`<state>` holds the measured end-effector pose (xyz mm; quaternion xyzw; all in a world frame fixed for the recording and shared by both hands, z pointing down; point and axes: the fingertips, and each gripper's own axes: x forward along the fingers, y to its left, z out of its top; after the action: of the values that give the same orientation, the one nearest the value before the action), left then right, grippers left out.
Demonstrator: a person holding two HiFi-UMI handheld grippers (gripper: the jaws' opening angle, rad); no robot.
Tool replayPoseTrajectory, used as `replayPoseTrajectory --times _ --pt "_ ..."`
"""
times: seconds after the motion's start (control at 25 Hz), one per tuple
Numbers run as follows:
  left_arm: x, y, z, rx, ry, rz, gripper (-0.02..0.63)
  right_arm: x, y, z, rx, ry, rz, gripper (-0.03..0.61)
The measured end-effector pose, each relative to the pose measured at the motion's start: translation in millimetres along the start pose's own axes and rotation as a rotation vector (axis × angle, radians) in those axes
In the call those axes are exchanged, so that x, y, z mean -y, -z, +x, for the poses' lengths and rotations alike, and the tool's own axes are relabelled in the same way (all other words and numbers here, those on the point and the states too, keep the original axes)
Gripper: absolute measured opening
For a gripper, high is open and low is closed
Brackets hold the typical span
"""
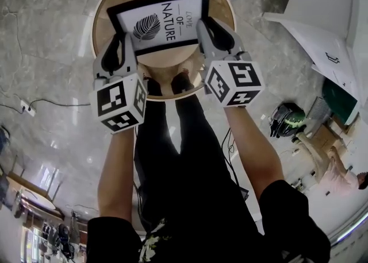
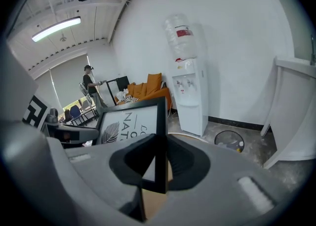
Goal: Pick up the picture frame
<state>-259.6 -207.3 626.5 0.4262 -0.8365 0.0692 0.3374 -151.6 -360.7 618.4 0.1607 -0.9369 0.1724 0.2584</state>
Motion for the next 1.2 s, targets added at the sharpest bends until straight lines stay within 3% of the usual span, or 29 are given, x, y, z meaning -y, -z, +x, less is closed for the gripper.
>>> replayPoseTrajectory --times 0.68,1.2 --pt "15 -85 -74 0.094 -0.014 0.05 0.075 -33 -85 -62 0.078 0.005 0.007 0.064" --pt "48 -157 -112 0.213 -0.021 0.097 0.075 -28 -157 -102 0.184 -0.017 -0.006 0.064"
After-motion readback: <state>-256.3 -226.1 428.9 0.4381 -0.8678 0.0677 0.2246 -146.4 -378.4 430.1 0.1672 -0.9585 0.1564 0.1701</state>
